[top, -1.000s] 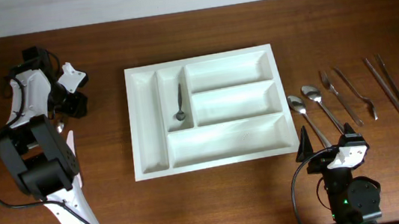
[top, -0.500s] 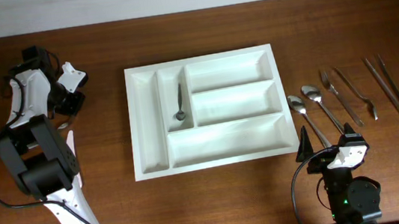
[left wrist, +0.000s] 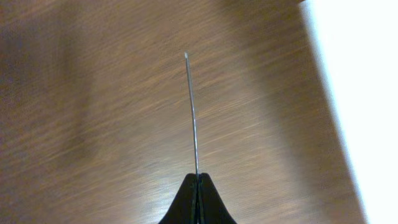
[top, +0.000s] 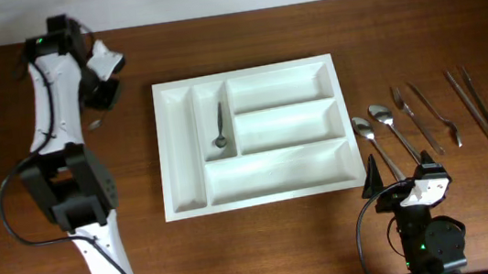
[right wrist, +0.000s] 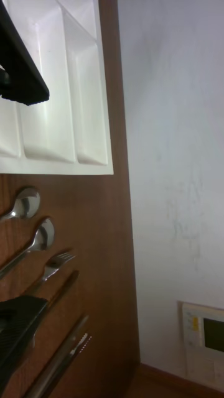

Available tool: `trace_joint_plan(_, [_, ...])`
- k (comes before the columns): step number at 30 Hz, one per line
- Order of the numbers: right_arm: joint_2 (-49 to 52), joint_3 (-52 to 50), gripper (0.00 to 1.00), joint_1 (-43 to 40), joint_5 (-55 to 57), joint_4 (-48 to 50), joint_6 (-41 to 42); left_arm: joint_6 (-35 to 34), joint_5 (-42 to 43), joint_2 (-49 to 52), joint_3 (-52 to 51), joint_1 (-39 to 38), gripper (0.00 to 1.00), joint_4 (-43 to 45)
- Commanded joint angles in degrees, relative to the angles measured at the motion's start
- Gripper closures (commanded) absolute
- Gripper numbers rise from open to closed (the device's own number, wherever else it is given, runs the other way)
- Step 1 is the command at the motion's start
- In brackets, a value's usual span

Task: Pack container
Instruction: 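Place the second spoon with the left gripper into the same compartment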

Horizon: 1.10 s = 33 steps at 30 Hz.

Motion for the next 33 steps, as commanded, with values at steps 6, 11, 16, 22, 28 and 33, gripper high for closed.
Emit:
trace_joint_plan(6, [-0.4,-0.3,0.01,-0.4,0.7,-0.4,0.2,-14.6,17.5,-0.1,9.9,-10.8,0.98,-7.1])
trace_joint_plan(11, [-0.4,-0.3,0.01,-0.4,0.7,-0.4,0.2,-18.8,17.7,-0.1,9.9,-16.5,0.98,-6.3])
trace_joint_plan(16, [-0.4,-0.3,0.01,-0.4,0.7,-0.4,0.2,-20.6,17.6,0.2,9.7,-21.7,0.98,-4.3])
trace_joint_plan(22, [-0.4,-0.3,0.01,-0.4,0.7,-0.4,0.2,-27.2,17.4,1.0,9.6,-25.1,0.98,-2.4])
trace_joint_plan(28, [-0.4,-0.3,0.01,-0.4,0.7,-0.4,0.2,-31.9,17.2,1.5,9.6,-24.9,0.98,-0.4])
trace_joint_plan(33, [-0.4,-0.3,0.01,-0.4,0.7,-0.4,0.2,-35.6,12.7,4.8,9.6,-24.9,0.98,-0.3])
